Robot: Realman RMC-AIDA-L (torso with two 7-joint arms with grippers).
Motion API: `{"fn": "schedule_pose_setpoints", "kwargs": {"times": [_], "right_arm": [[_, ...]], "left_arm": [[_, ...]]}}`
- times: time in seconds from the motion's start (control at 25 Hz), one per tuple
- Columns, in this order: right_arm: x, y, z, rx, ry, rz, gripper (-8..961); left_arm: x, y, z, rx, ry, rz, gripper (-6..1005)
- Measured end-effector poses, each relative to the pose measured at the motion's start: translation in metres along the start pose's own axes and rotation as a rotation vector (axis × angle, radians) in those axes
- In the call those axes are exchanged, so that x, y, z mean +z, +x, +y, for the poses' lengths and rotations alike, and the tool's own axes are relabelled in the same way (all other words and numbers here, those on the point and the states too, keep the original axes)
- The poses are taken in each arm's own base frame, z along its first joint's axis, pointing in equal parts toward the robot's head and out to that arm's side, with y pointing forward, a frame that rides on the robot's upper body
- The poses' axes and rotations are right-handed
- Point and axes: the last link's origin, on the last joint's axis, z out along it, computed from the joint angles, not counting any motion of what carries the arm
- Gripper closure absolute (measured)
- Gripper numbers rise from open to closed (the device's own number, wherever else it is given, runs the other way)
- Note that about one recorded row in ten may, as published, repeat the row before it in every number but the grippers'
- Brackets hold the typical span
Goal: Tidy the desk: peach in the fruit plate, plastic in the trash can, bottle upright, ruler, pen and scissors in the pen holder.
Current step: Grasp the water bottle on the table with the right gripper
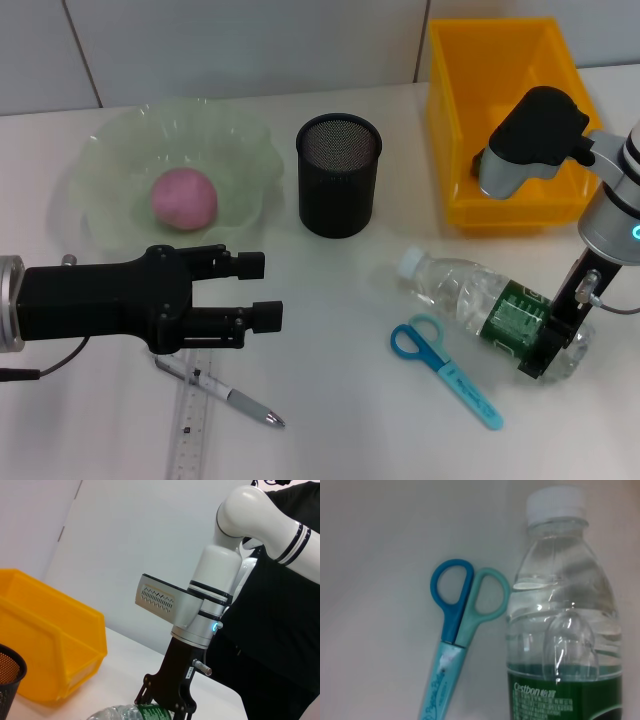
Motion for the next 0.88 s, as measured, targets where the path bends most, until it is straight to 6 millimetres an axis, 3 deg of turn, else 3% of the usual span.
{"fn": "schedule_pose_setpoints", "kwargs": {"times": [0.88], "right_arm": [[-0.0004,-0.0011,0.0015,-0.008,-0.01,-0.015,191]], "left_arm": [[-0.0003,-0.0005,0.0002,-0.001,0.001,0.0,214]]}}
